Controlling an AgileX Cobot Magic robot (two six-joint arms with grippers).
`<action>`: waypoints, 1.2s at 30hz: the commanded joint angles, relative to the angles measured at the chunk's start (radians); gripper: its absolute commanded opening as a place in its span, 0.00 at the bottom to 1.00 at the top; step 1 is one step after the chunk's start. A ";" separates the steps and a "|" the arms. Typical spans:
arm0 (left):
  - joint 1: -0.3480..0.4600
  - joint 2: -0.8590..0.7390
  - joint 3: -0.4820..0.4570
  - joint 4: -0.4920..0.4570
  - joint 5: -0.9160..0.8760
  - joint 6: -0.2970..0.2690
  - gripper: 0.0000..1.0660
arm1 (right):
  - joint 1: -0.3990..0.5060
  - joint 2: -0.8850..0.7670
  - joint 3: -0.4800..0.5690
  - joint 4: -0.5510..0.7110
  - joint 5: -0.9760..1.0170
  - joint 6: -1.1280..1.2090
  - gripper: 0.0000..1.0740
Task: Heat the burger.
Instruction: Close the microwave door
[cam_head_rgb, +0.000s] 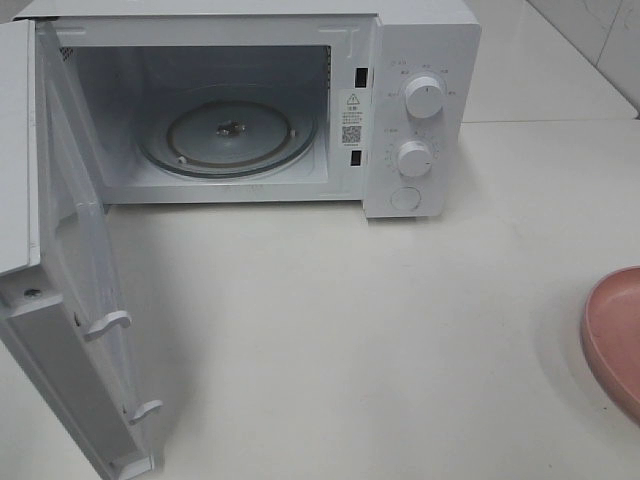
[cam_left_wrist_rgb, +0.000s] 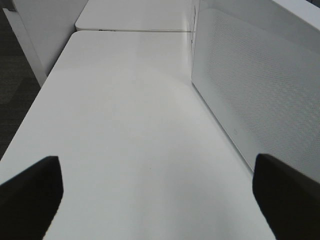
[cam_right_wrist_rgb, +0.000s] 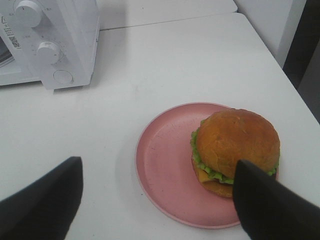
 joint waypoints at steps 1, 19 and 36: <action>0.005 -0.010 -0.002 -0.001 -0.011 -0.001 0.92 | -0.005 -0.027 0.000 -0.003 -0.011 -0.007 0.71; 0.005 -0.010 -0.002 -0.001 -0.011 -0.001 0.92 | -0.005 -0.027 0.000 -0.003 -0.011 -0.007 0.71; 0.005 -0.010 -0.002 -0.003 -0.011 -0.001 0.92 | -0.005 -0.027 0.000 -0.003 -0.011 -0.007 0.71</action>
